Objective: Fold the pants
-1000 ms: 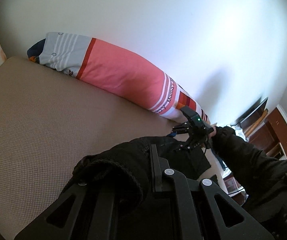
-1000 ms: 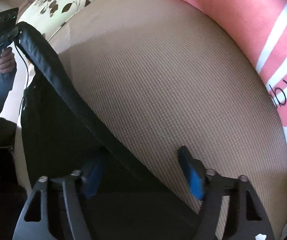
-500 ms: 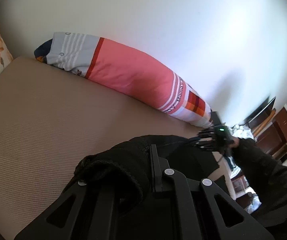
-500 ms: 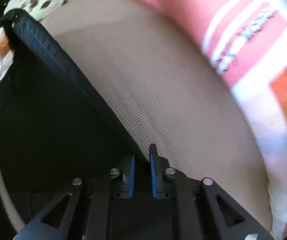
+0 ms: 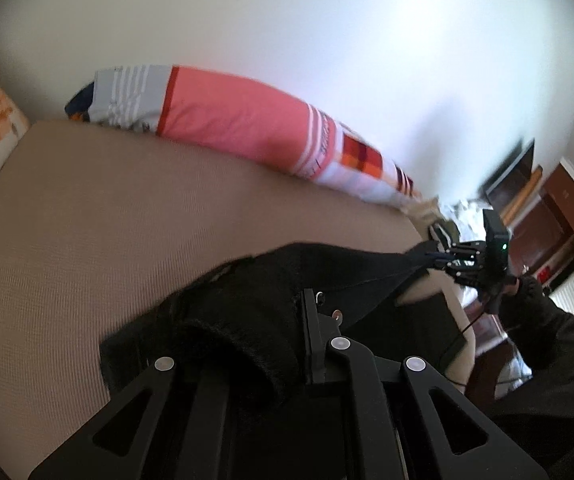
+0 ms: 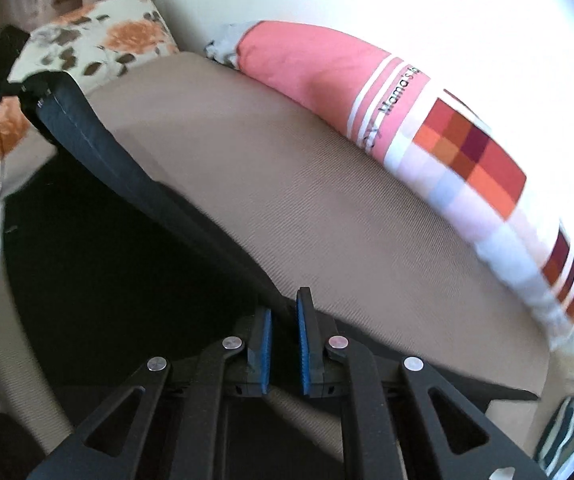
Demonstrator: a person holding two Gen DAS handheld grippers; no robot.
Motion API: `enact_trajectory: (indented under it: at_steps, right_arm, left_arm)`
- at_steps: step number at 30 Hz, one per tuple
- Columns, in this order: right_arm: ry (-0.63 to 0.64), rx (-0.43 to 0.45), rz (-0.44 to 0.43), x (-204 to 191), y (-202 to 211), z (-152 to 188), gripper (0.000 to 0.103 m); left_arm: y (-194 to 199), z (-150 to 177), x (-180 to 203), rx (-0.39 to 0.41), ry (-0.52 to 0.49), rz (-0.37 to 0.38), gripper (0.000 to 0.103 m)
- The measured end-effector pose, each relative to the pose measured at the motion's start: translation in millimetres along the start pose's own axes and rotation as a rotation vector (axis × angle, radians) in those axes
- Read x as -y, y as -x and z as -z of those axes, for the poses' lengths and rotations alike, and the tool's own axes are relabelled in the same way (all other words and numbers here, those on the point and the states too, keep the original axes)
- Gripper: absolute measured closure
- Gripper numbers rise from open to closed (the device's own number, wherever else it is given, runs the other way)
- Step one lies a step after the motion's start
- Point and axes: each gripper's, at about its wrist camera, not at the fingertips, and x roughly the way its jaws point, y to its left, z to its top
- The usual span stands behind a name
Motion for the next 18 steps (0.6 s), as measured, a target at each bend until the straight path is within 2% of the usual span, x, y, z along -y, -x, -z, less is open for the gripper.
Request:
enact_trajectory:
  at_steps: [5,10,14,17,18]
  right_arm:
    - [-0.078,-0.040,-0.108,-32.7,7.9,55.2,0.094]
    - [-0.096,-0.133,-0.148,-52.8,-27.8,90.6,0.094]
    - [-0.100,-0.175,-0.144,-60.6,-47.8,98.5,0.094]
    - [-0.101,-0.177,-0.138,-60.5,-52.7,95.9,0.094]
    - [-0.099,-0.178,-0.134,-60.9,-52.6,95.1,0.093]
  left_arm:
    - [8.6,60.8,3.2,-0.112,0.009,-0.013,0.092]
    - [-7.1,115.7,-7.7,-0.241,0.047,-0.075,0.090]
    - [-11.0,135.5,-11.9,-0.287,0.068,-0.129,0.081]
    - [-2.0,136.7,-6.7,-0.281,0.068,-0.155,0.076]
    - [3.0,137.1,-4.2,-0.283,0.064,-0.177,0.067]
